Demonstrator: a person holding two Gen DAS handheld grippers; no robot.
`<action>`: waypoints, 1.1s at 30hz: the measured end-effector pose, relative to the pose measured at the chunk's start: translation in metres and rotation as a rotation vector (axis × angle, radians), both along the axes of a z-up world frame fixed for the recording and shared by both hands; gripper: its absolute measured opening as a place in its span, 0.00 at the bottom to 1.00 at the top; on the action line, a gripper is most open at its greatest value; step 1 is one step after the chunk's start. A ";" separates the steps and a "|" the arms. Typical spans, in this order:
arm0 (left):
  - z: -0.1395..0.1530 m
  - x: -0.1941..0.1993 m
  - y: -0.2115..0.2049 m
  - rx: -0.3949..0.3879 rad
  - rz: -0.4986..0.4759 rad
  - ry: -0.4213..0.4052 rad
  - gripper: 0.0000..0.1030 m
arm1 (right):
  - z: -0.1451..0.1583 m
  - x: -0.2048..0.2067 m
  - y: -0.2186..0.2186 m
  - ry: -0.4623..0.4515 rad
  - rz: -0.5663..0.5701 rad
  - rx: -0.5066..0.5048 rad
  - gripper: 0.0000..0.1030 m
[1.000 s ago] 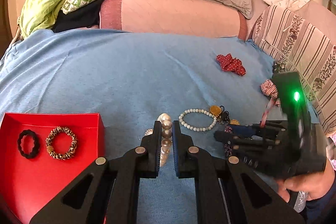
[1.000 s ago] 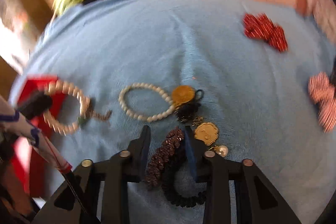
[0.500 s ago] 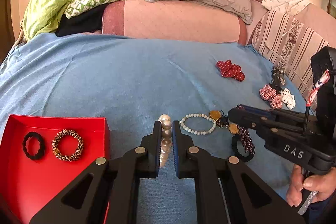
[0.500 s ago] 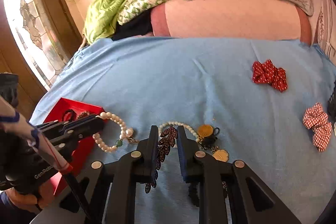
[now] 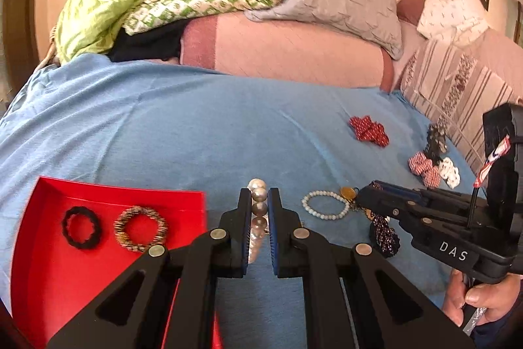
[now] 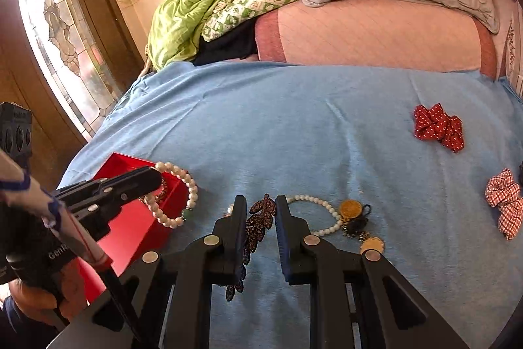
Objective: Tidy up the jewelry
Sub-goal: 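Carry both pieces over the red box and open both tools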
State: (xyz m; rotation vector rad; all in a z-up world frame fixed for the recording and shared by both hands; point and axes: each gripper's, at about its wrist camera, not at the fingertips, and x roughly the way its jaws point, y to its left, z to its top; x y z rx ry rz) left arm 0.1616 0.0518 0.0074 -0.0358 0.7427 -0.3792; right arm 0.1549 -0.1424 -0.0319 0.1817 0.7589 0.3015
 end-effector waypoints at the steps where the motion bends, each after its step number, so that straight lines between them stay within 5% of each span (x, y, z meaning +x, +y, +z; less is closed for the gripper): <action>1: 0.002 0.000 0.005 -0.003 0.008 -0.004 0.09 | 0.001 0.000 0.003 -0.002 0.003 0.004 0.18; 18: -0.012 -0.002 0.118 0.009 0.196 0.052 0.09 | 0.006 0.005 0.108 0.029 0.201 0.105 0.18; 33: -0.042 0.008 0.178 -0.017 0.338 0.184 0.09 | -0.035 0.035 0.191 0.154 0.314 0.067 0.18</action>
